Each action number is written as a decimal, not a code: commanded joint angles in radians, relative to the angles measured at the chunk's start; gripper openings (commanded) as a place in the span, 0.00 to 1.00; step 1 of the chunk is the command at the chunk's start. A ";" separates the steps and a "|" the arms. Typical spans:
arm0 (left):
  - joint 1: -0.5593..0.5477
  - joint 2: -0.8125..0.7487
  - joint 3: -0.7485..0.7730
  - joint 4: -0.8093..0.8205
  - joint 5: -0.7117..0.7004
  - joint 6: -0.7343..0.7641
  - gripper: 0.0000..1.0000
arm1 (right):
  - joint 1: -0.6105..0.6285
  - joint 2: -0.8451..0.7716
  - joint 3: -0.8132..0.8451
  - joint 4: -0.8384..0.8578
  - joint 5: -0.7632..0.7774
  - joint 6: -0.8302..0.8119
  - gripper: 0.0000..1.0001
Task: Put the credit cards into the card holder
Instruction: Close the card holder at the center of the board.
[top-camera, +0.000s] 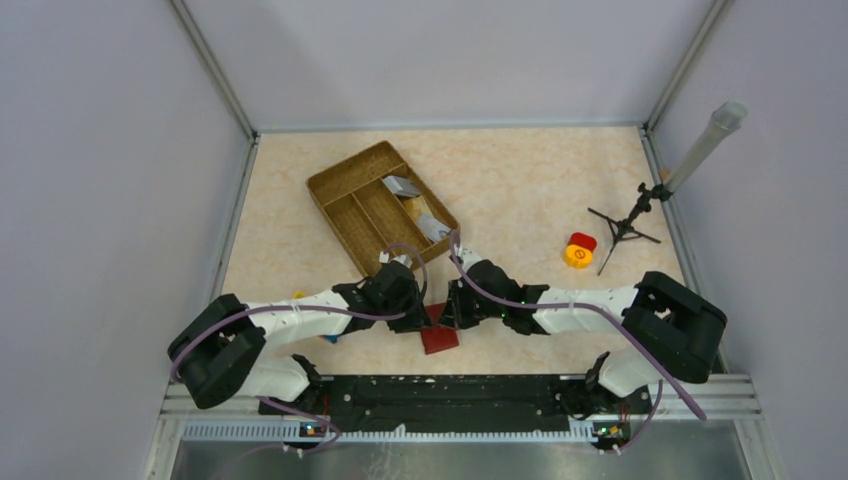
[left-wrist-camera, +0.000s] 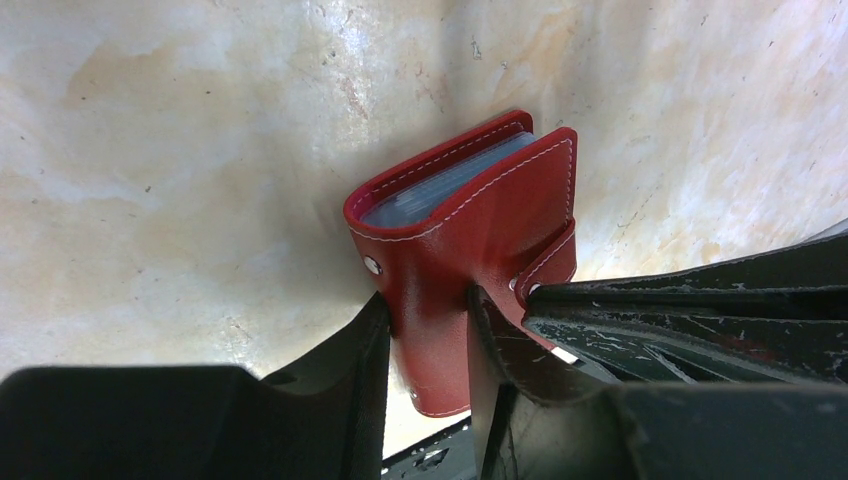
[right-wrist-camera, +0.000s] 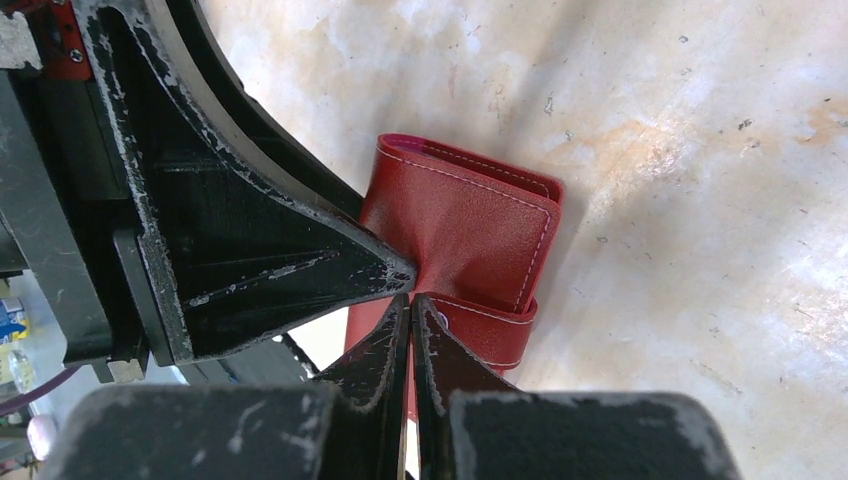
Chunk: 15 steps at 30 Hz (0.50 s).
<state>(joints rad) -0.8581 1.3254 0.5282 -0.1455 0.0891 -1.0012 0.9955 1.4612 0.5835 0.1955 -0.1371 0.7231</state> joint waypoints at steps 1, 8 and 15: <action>-0.004 0.052 -0.046 -0.103 -0.039 0.013 0.32 | 0.020 -0.008 -0.001 0.069 -0.026 0.023 0.00; -0.004 0.049 -0.046 -0.104 -0.039 0.013 0.32 | 0.020 0.028 -0.039 0.127 -0.015 0.041 0.00; -0.004 0.042 -0.050 -0.106 -0.042 0.012 0.31 | 0.020 0.037 -0.067 0.165 0.005 0.045 0.00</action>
<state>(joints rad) -0.8581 1.3266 0.5282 -0.1448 0.0895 -1.0016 1.0016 1.4899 0.5343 0.2970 -0.1421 0.7631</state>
